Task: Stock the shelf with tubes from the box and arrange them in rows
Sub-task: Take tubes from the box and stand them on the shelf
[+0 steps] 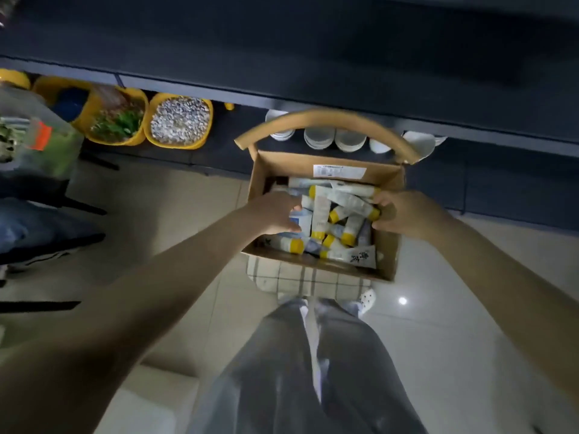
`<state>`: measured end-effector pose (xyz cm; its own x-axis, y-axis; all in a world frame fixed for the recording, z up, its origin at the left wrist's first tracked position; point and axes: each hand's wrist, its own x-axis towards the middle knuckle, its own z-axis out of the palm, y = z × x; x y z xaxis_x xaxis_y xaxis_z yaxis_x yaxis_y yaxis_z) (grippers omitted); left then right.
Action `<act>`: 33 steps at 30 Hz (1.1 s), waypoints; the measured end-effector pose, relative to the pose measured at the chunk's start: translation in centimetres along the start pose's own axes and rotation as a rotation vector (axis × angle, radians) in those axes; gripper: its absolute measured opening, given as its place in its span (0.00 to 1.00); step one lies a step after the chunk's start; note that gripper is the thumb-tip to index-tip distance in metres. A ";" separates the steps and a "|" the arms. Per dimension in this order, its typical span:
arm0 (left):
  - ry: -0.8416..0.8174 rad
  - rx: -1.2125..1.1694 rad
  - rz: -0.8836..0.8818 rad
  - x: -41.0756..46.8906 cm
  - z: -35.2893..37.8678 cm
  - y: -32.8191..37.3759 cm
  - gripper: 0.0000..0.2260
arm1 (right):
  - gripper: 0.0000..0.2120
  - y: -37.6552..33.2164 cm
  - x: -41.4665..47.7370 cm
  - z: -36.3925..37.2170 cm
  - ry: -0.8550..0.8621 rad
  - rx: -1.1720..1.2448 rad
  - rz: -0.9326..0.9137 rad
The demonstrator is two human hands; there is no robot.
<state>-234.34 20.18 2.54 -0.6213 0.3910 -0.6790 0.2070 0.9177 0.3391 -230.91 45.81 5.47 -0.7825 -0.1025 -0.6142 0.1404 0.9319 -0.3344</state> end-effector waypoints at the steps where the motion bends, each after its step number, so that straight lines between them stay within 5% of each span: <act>1: -0.012 -0.015 -0.009 1.6 0.9 -0.6 0.27 | 0.27 0.7 1.4 0.8 -0.002 0.000 0.007; 10: 0.010 -0.182 -0.025 15.7 6.4 -2.8 0.31 | 0.28 5.9 13.7 6.7 -0.074 0.029 0.060; 19: 0.050 -0.585 -0.073 20.9 8.4 -4.0 0.37 | 0.34 6.8 18.2 8.4 -0.057 0.134 0.040; 33: 0.098 -0.684 -0.046 20.6 8.1 -5.2 0.09 | 0.31 7.4 20.2 9.3 -0.152 -0.026 -0.023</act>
<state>-242.14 24.01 -18.53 -0.6904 0.3150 -0.6512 -0.3242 0.6700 0.6678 -240.05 47.42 -16.03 -0.6844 -0.1734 -0.7082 0.1063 0.9372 -0.3322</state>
